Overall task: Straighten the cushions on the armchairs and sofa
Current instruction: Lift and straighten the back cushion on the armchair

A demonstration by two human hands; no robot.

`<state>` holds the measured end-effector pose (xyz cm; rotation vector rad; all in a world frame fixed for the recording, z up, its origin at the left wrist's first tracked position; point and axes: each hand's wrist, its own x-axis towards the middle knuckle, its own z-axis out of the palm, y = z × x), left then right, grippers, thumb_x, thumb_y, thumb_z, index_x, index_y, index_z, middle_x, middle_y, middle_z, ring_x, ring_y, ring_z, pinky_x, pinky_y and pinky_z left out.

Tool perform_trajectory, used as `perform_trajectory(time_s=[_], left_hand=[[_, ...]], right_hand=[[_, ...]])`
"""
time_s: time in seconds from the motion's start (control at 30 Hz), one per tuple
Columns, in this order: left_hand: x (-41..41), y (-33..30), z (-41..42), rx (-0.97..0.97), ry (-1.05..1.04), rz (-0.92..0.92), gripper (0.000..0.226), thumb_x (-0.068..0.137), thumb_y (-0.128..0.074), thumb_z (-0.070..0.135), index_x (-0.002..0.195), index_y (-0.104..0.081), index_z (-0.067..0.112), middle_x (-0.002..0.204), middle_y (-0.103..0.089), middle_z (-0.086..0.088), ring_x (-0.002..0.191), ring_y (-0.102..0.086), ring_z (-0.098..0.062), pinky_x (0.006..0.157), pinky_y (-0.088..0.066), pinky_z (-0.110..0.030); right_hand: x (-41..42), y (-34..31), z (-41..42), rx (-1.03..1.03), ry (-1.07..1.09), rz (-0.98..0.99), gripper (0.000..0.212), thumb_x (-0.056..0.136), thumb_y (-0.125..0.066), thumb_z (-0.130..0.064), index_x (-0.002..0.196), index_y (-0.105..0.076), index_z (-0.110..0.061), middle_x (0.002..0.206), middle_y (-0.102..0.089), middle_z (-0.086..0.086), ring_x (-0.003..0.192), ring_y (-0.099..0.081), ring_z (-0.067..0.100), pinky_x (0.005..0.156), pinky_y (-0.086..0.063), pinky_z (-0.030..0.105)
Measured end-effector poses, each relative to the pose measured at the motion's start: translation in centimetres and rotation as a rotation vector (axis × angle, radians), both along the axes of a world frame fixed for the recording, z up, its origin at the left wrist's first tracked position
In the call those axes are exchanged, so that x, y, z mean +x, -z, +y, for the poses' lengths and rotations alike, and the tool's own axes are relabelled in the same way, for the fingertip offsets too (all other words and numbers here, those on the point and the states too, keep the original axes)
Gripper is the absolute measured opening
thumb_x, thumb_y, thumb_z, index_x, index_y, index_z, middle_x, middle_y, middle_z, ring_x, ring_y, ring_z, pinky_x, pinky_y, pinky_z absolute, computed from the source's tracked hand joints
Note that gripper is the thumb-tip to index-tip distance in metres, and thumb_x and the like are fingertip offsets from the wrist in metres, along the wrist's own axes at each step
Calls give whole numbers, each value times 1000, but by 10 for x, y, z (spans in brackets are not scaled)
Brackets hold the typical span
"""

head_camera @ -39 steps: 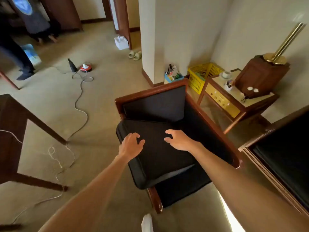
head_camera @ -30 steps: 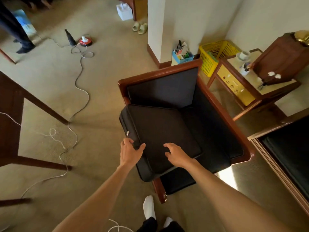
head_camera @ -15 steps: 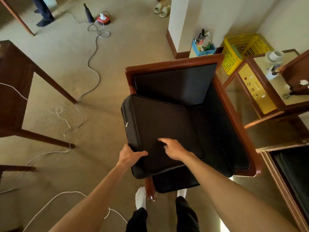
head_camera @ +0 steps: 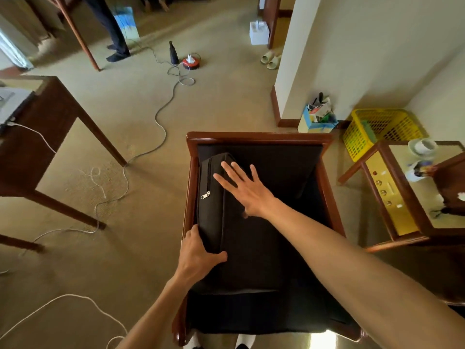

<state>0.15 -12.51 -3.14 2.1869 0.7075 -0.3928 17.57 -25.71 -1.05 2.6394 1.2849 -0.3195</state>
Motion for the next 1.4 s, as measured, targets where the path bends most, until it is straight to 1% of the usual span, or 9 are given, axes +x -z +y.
perform_trajectory(time_s=[0.23,0.4,0.53,0.63,0.7,0.83,1.1,1.27,1.4], left_hand=[[-1,-9,-25,47,19,-34,115,65,-82,45,151,-16,9,146,-36,-5,135,-34,-24,110,-34,-40],[-5,-16,-29,59,36,-71,114,60,-83,45,150,-21,14,142,-40,-2,131,-38,-22,105,-38,-39],[14,-35,-19,134,182,-155,113,49,-83,48,147,-33,24,135,-49,4,124,-42,-19,101,-43,-41],[38,-51,-14,228,404,-212,109,47,-79,49,145,-35,32,130,-50,10,116,-40,-16,94,-42,-41],[55,-63,-11,295,557,-228,105,50,-79,47,144,-34,34,131,-48,13,114,-37,-14,94,-38,-40],[76,-68,-2,419,762,-266,103,49,-75,45,143,-32,36,132,-48,14,112,-37,-14,93,-31,-36],[53,-46,41,402,612,-209,124,46,-78,57,151,-16,36,147,-33,5,133,-32,-22,108,-32,-43],[36,-32,51,269,393,-252,117,38,-93,39,140,-36,30,128,-44,7,121,-41,-20,96,-39,-35],[49,-51,46,284,411,-271,97,38,-90,39,126,-49,33,115,-54,11,112,-49,-18,88,-43,-36]], right_hand=[[18,-11,44,-372,-560,-122,149,53,-92,-31,152,19,-28,163,18,2,147,23,27,110,7,72],[17,-25,45,-406,-594,-26,123,45,-92,-38,149,-28,-20,152,-34,2,146,-21,24,115,-5,68],[32,-48,6,-314,-430,74,108,41,-89,-51,132,-43,-15,127,-50,1,120,-50,22,117,-14,60],[35,-54,-46,-151,-212,168,99,38,-85,-63,117,-45,-19,113,-52,-3,101,-50,19,101,-43,46],[25,-52,-78,-19,-45,217,100,39,-84,-66,118,-43,-21,114,-50,-6,100,-46,16,90,-49,40],[-1,-40,-119,104,130,189,110,49,-75,-77,136,-35,-23,132,-40,-5,118,-41,17,100,-42,40],[-9,-27,-151,160,232,139,116,49,-69,-80,143,-31,-24,137,-45,-4,122,-44,19,106,-31,41],[-14,-26,-144,76,203,125,126,46,-73,-76,148,-22,-23,147,-37,-1,132,-38,23,109,-30,50],[-12,-42,-149,57,240,124,110,48,-79,-67,138,-35,-22,134,-48,-7,117,-48,18,97,-39,46]])
